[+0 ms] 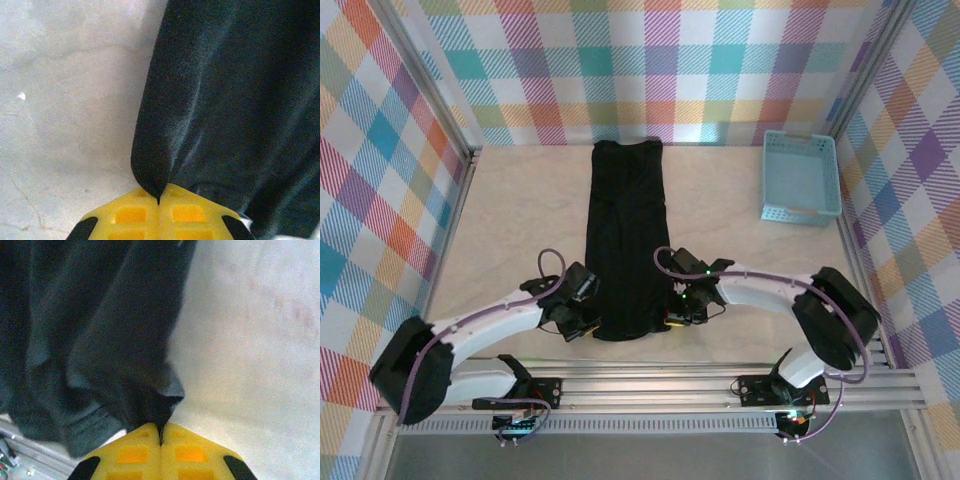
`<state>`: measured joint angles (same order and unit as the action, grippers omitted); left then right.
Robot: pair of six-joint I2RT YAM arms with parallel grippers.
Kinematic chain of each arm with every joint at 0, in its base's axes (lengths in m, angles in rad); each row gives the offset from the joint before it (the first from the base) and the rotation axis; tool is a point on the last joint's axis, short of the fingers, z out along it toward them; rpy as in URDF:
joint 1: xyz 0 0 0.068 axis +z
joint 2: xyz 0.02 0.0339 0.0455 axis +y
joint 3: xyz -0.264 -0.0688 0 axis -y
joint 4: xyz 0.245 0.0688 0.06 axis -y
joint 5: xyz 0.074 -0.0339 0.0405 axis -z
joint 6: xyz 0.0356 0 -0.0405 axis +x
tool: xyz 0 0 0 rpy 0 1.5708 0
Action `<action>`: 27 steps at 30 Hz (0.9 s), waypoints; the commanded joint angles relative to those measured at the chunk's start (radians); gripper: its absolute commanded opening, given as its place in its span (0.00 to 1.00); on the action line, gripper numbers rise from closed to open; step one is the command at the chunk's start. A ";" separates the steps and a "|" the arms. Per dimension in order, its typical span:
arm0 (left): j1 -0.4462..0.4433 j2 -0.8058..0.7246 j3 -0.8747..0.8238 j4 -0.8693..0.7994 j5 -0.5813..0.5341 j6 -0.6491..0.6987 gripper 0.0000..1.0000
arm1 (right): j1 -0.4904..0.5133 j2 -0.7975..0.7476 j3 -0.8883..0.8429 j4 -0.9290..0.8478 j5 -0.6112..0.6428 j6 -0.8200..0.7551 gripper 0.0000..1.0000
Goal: Fold and stack the t-shirts
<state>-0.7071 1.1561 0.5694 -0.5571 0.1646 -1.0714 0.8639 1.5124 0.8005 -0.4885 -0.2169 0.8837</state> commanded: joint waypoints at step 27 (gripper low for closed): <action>0.188 0.027 0.407 -0.182 -0.066 0.042 0.00 | -0.194 -0.027 0.354 -0.206 -0.003 0.074 0.00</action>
<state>-0.5804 1.1324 0.9337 -0.7662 0.0765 -1.0977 0.7212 1.4113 1.0748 -0.6884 -0.1707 1.0389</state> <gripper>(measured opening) 0.050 0.048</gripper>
